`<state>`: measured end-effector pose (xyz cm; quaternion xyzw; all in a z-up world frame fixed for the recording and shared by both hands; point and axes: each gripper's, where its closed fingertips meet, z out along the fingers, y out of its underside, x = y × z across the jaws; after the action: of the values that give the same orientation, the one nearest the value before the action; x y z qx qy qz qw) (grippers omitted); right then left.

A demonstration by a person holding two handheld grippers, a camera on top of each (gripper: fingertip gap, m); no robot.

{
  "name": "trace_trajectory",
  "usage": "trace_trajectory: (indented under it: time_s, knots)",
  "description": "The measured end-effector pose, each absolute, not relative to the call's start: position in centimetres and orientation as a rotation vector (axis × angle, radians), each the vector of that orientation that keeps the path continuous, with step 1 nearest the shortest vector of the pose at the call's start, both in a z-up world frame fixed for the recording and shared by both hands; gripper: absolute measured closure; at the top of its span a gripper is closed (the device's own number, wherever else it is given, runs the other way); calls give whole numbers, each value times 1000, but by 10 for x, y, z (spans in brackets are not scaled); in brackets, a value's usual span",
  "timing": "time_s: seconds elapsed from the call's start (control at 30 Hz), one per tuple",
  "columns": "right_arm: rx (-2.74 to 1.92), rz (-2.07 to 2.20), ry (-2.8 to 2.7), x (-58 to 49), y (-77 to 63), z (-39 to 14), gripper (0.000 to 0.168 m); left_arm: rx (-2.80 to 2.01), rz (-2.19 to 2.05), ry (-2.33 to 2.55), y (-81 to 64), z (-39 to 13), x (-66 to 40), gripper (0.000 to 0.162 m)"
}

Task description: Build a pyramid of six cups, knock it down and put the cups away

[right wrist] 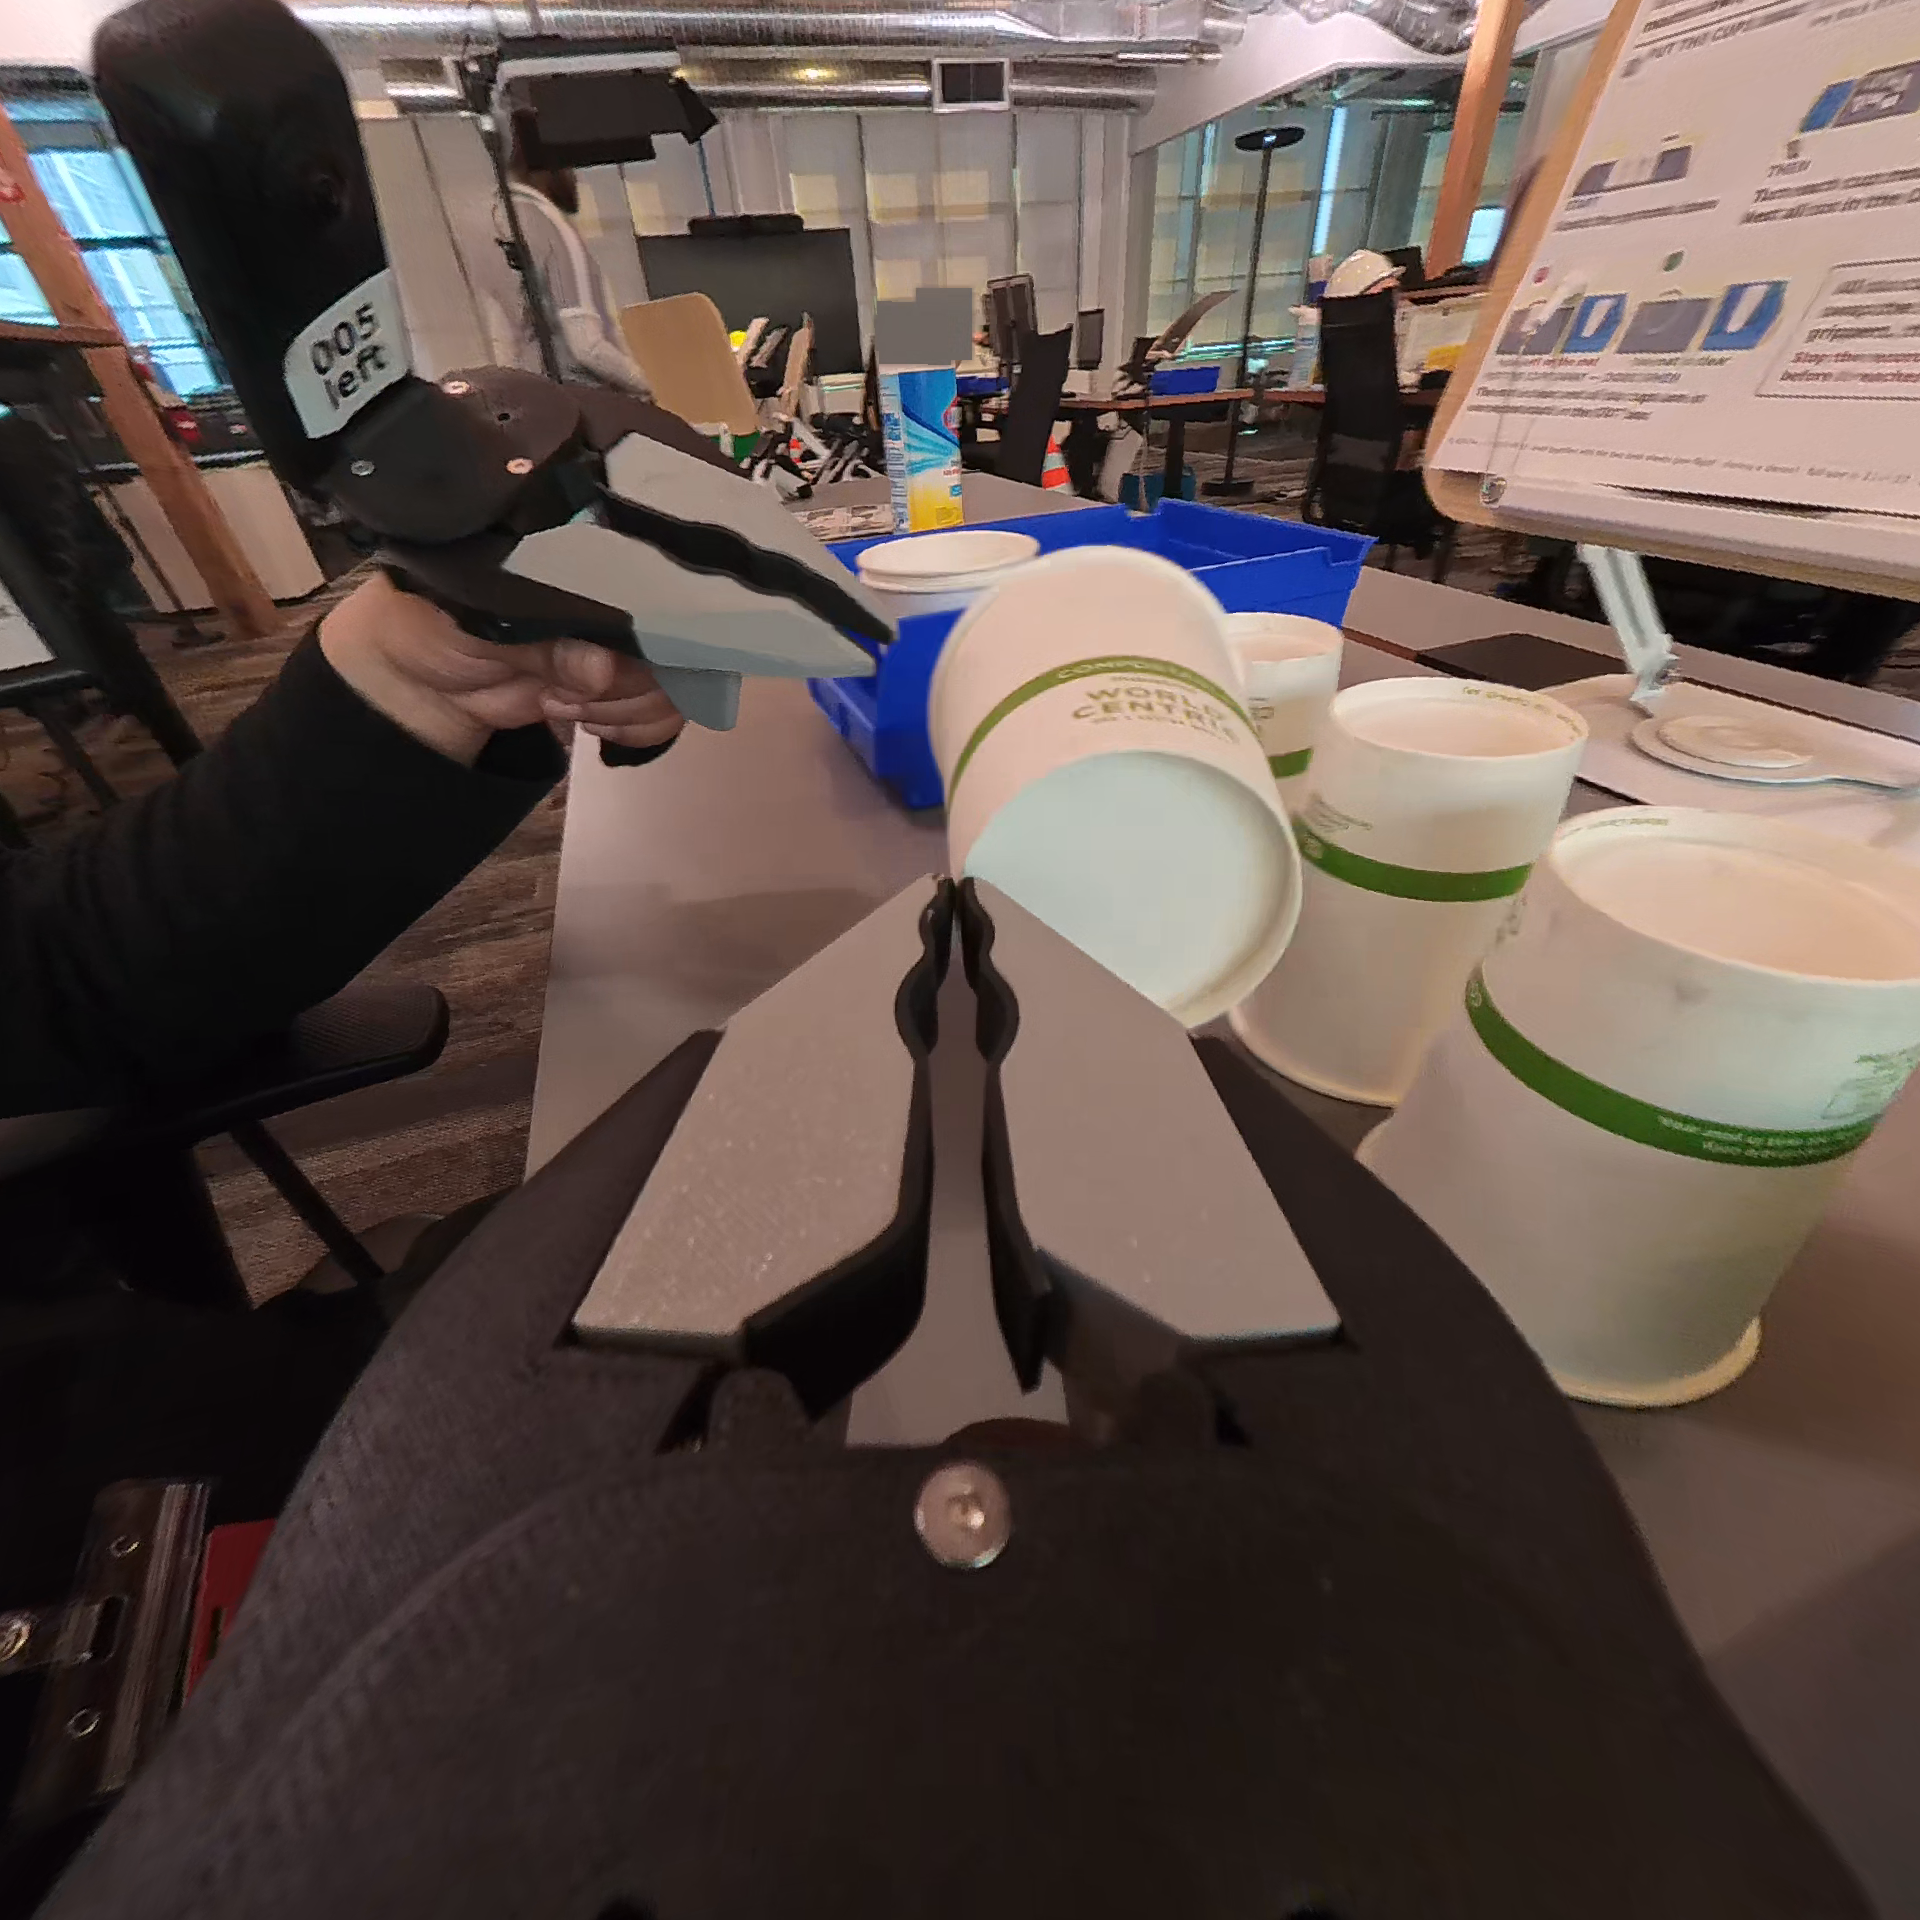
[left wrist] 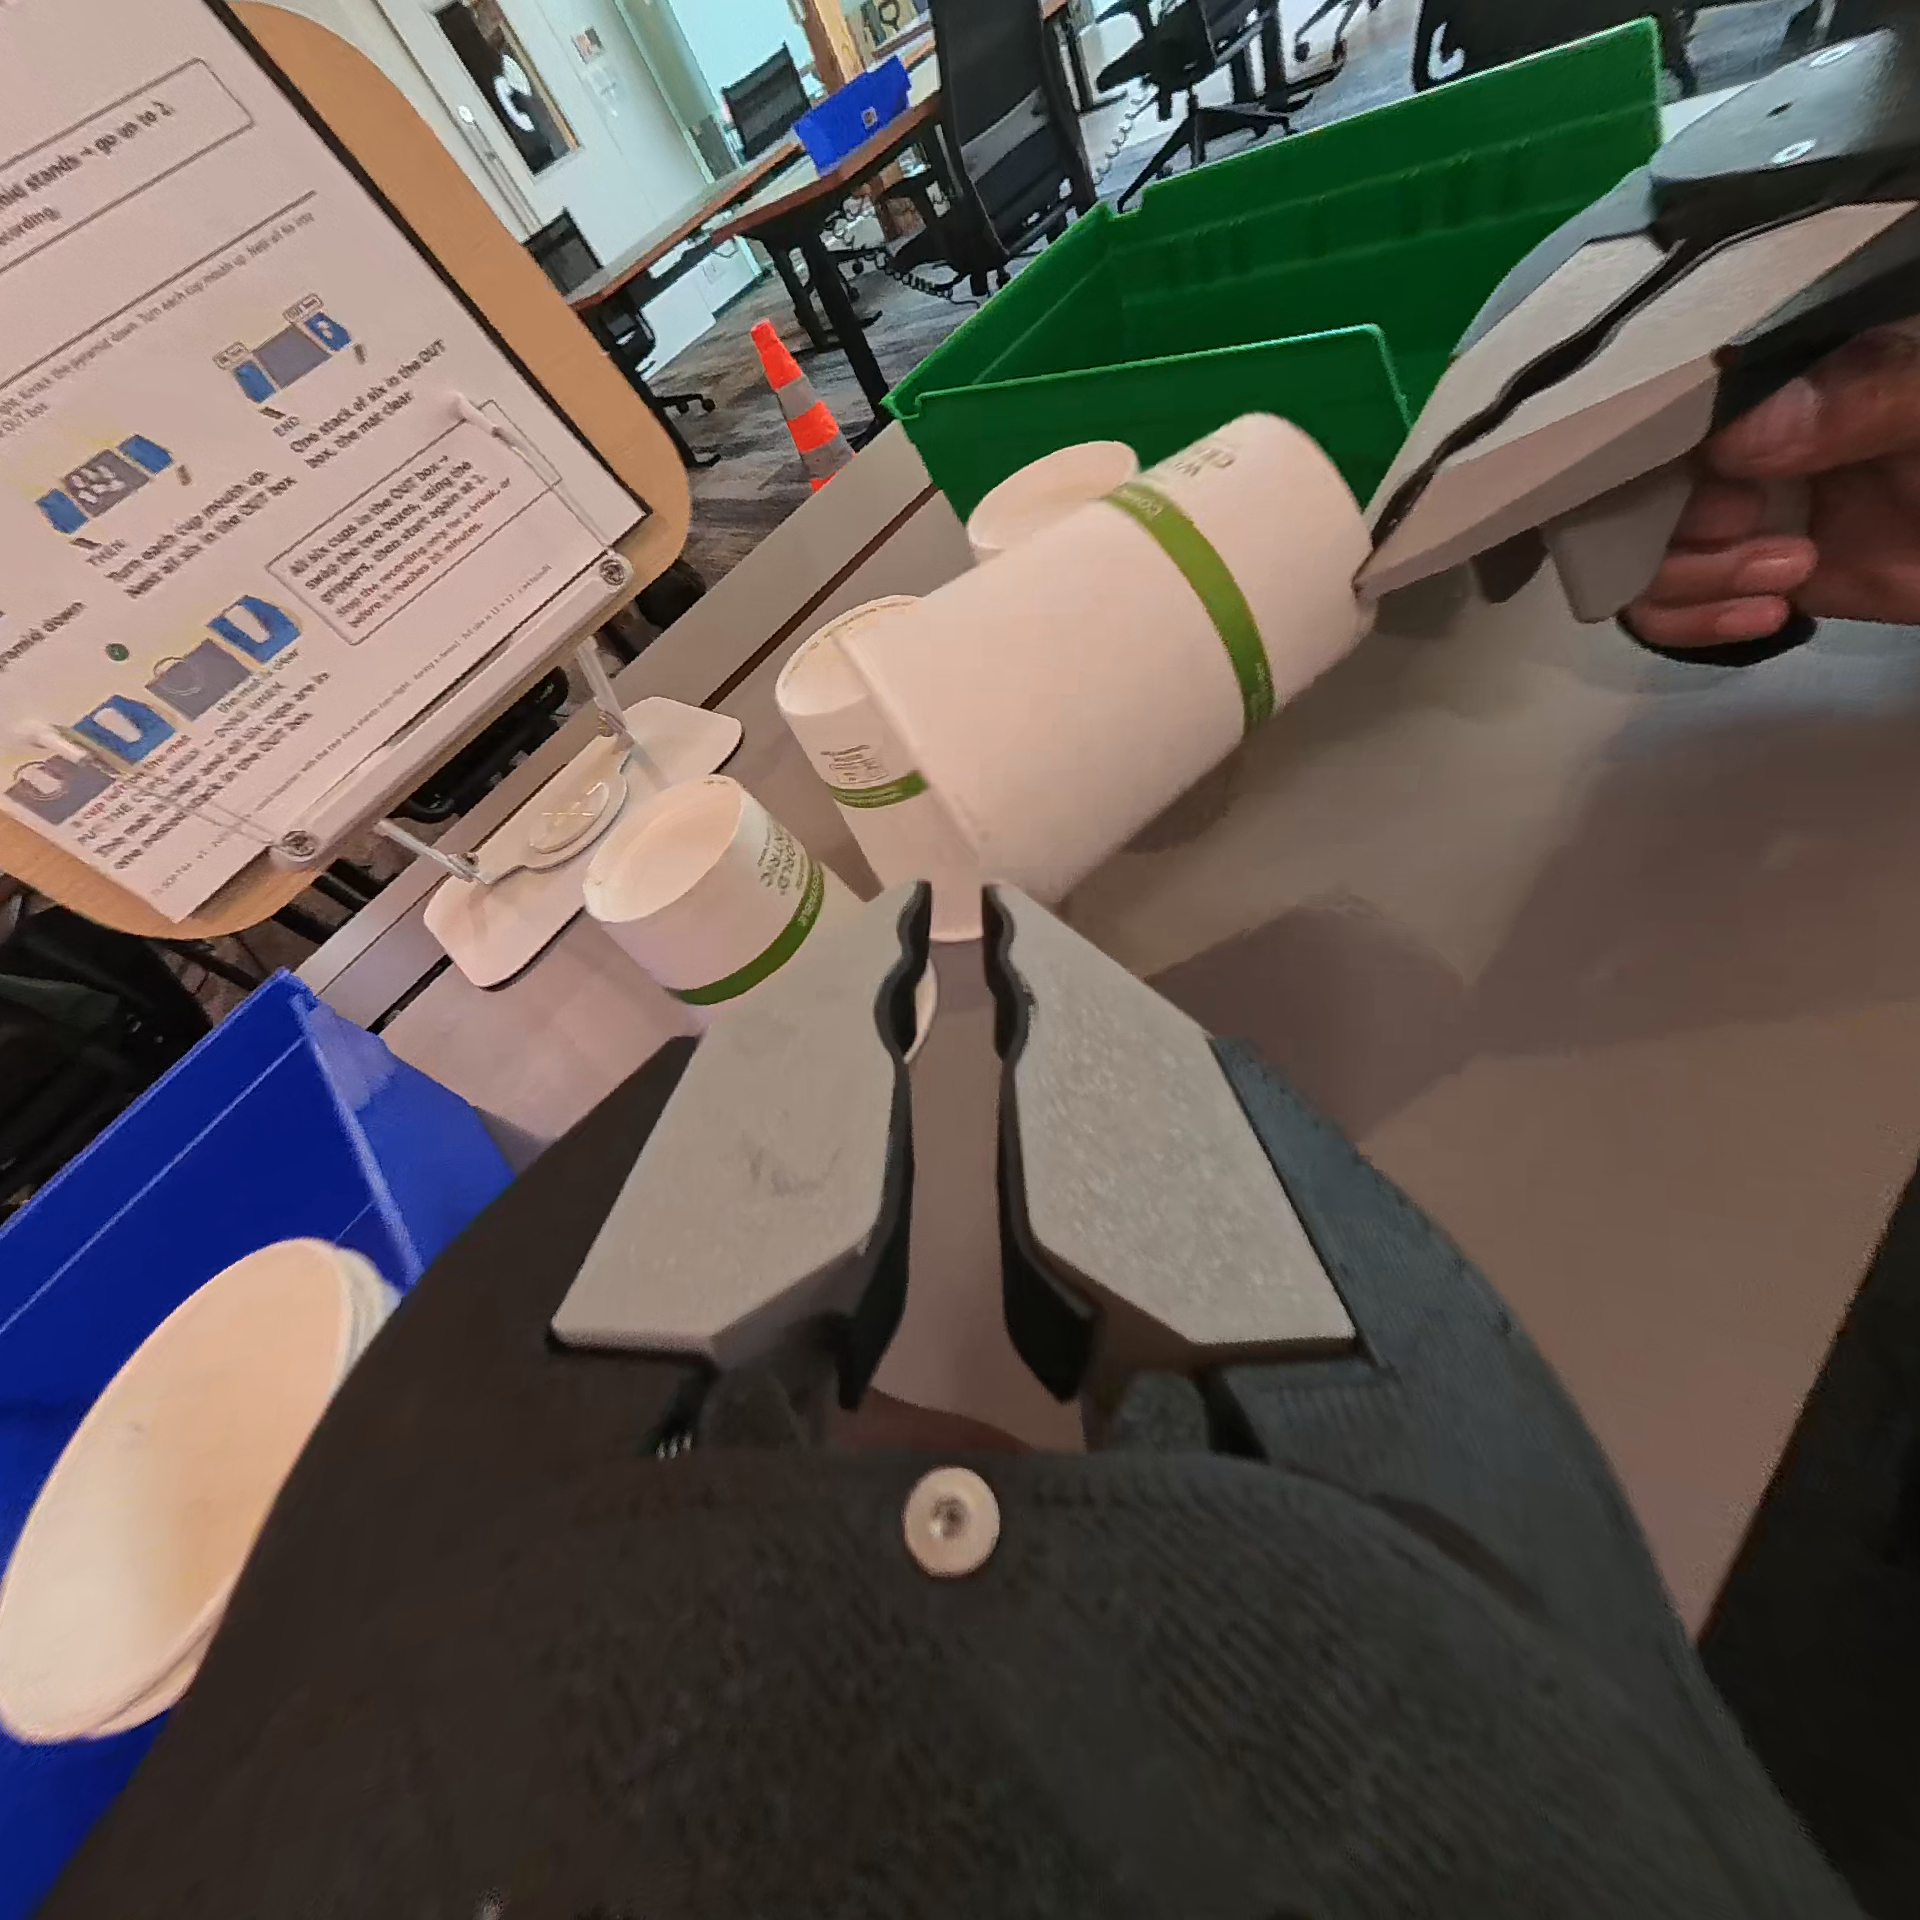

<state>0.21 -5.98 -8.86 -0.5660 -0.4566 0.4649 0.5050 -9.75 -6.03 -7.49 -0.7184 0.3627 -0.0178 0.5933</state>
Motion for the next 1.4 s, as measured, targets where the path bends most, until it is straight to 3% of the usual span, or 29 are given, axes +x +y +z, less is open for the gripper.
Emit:
trace_trajectory:
  time_s: [0.2,0.37,0.6,0.97,1.4]
  knots:
    - [-1379,1141,-1047,21,-51,-72,168,-1711,-108,797,-63,-72,-116,151]
    - [-1392,836,-1076,44,-40,-27,168,-1847,-353,924,-77,-117,-98,147]
    - [-1665,468,-1362,41,2,15,168,-2021,-107,1021,-62,-174,-113,144]
    - [-1963,-88,-1836,24,26,14,168,-1984,-182,962,-64,-158,-115,144]
    - [-2128,-114,-1906,-4,33,2,168,-1961,-187,939,-71,-148,-123,143]
